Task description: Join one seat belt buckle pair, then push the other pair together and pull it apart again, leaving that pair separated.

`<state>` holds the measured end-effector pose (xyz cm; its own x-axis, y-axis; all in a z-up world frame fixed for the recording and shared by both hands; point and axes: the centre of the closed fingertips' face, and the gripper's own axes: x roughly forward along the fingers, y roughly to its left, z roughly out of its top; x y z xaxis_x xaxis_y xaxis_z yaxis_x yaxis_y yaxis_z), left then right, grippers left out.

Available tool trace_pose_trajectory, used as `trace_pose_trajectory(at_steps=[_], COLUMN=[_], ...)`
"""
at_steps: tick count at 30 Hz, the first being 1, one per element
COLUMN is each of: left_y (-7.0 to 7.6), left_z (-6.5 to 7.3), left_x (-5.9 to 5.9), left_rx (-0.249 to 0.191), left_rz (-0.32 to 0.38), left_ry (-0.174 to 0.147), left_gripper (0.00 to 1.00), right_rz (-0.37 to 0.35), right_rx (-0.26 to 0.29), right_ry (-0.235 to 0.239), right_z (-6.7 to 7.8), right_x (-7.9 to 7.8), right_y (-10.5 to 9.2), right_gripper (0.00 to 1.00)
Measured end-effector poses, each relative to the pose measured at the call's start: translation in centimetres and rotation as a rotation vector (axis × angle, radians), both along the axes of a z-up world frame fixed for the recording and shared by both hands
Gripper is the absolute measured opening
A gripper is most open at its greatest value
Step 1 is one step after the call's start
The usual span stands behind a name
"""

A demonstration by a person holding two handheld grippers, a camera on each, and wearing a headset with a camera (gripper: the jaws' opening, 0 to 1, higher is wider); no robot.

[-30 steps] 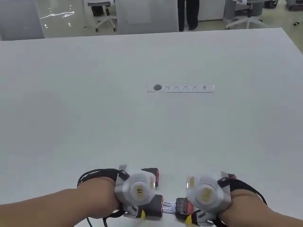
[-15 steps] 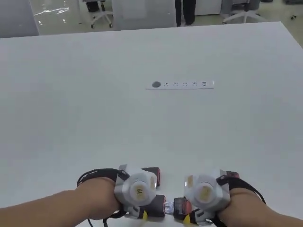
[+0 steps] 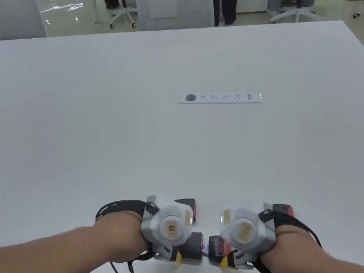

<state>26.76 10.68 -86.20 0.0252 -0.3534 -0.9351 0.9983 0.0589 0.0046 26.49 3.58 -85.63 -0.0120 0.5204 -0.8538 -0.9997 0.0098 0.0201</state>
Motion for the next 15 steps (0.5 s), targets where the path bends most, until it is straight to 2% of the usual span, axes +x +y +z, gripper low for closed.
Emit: trace_pose_trajectory(at_steps=[5, 6, 7, 15], left_y=[0.0, 0.0, 0.0, 0.0], left_z=[0.0, 0.0, 0.0, 0.2], left_x=[0.0, 0.1, 0.0, 0.2], left_rx=[0.007, 0.011, 0.009, -0.008], left_rz=[-0.015, -0.027, -0.020, -0.038], left_ry=[-0.002, -0.006, -0.003, -0.001], left_gripper=[0.31, 0.31, 0.31, 0.32], right_rz=[0.005, -0.019, 0.004, -0.002], right_rx=[0.009, 0.013, 0.004, 0.007], right_ry=[-0.003, -0.079, -0.028, -0.022], right_z=[-0.1, 0.3, 0.3, 0.0], right_x=[0.0, 1.7, 0.9, 0.2], right_y=[0.8, 0.9, 0.7, 0.7], right_gripper=[0.29, 0.29, 0.29, 0.30])
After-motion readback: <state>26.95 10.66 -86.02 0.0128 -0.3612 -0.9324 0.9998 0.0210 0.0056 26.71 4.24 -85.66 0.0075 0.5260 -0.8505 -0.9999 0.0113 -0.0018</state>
